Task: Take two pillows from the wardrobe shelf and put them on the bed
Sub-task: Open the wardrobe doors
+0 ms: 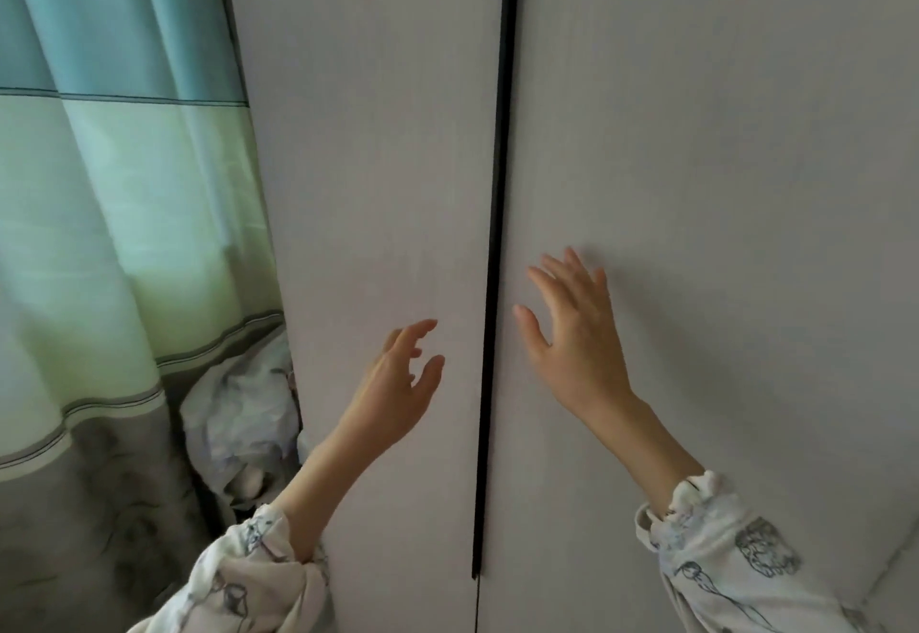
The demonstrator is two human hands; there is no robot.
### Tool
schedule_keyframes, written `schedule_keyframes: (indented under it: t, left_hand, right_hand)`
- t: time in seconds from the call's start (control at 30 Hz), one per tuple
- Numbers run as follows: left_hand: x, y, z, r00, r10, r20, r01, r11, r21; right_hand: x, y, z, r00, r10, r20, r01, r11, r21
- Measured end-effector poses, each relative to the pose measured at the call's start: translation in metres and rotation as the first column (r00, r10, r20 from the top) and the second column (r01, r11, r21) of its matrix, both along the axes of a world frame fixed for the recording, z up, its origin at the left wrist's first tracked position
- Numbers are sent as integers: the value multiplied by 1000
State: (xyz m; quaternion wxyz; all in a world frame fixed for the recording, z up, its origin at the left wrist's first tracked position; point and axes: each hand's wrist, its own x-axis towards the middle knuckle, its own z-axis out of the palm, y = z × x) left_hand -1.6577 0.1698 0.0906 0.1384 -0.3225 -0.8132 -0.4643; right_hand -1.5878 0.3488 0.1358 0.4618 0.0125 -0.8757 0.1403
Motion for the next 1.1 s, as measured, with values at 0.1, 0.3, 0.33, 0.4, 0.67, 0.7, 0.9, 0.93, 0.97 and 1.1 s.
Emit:
schedule_keyframes:
  t: [0.1,0.3,0.33,0.4,0.67,0.7,0.9,0.93,0.97,1.1]
  left_hand:
    - [-26,22,29,999,-27,-32,29,998,61]
    - [-47,53,49,988,-144,-63,154,970,190]
    - [-48,56,47,985,-164,-50,171,966,197]
    - [-49,60,44,981,-193,-25,194,958,213]
    - [-51,58,47,898,-426,108,383,879,284]
    - [-52,56,50,880,-458,129,408,866,289]
    - [-45,38,51,818,-551,167,481,813,328]
    - [-42,34,52,814,-558,162,485,806,341]
    - [-40,29,52,811,-562,165,486,803,346]
    - [-26,2,49,795,-582,171,505,791,346]
  right_hand:
    - [-19,5,15,986,-159,-46,165,973,159]
    - [-37,13,6,895,-443,-50,429,826,366]
    - [-39,13,5,884,-464,-56,449,808,383]
    - [-38,16,5,871,-487,-58,466,787,404]
    - [-33,0,6,766,-641,35,570,704,424]
    - [-33,-3,7,751,-658,56,578,697,425]
    - [-26,-17,16,677,-710,194,586,679,442]
    - [-25,-20,19,679,-701,217,576,692,436]
    - [-22,-23,22,681,-692,239,563,704,432]
    - [-16,-29,33,703,-629,330,523,773,360]
